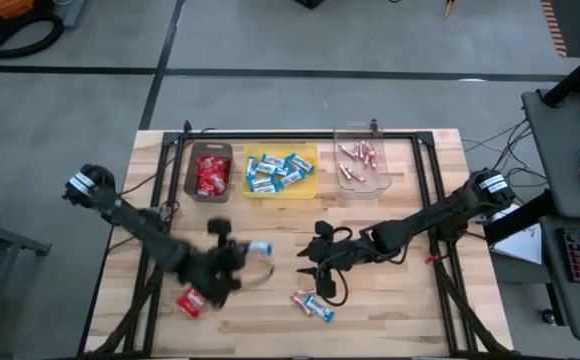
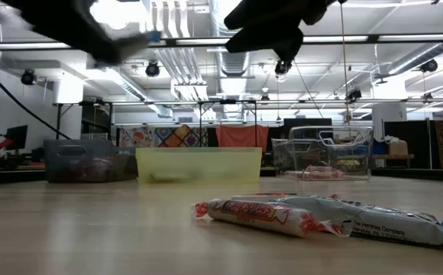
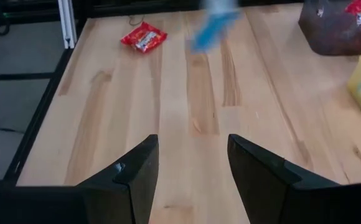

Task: Sort candy
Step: Put the white candy into the yellow bin

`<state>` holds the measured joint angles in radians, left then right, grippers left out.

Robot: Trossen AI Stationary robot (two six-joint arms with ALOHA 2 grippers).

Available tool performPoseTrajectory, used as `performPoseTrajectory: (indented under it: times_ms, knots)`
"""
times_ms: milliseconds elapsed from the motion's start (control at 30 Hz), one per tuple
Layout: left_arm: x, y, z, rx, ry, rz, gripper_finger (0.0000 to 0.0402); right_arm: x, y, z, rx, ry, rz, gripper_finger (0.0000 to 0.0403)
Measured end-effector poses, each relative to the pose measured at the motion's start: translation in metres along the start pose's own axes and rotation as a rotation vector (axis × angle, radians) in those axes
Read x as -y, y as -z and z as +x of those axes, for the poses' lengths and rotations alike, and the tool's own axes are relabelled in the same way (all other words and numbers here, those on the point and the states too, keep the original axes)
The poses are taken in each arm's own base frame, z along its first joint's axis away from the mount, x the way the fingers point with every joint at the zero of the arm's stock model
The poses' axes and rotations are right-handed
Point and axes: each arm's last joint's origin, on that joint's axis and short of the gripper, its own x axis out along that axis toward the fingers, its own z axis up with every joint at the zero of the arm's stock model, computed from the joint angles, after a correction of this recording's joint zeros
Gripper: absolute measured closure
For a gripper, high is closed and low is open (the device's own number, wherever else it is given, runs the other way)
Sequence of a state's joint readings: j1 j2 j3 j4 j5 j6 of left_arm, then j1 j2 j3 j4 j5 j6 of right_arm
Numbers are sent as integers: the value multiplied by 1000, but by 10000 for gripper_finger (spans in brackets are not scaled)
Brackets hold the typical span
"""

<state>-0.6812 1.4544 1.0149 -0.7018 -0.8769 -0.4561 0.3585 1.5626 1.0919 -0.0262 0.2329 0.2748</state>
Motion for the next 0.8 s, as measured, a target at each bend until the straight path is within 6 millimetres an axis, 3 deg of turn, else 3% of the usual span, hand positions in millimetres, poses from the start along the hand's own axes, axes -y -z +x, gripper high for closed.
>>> performPoseTrajectory:
  times_ms: [233, 433, 600, 800]
  knots:
    - [-99, -12, 58, -176, -97, 73, 387, -5, -10, -4, -2, -5, -11, 220]
    - [-170, 0, 111, -247, 63, -19, 385, -4, -3, -3, -19, 3, -16, 220]
    - [-207, 12, 138, -214, 125, -71, 387, -1, 6, -1, -40, 18, 6, 220]
    - [-225, 22, 159, -191, 143, -22, 387, -1, 9, 0, -48, 22, 30, 220]
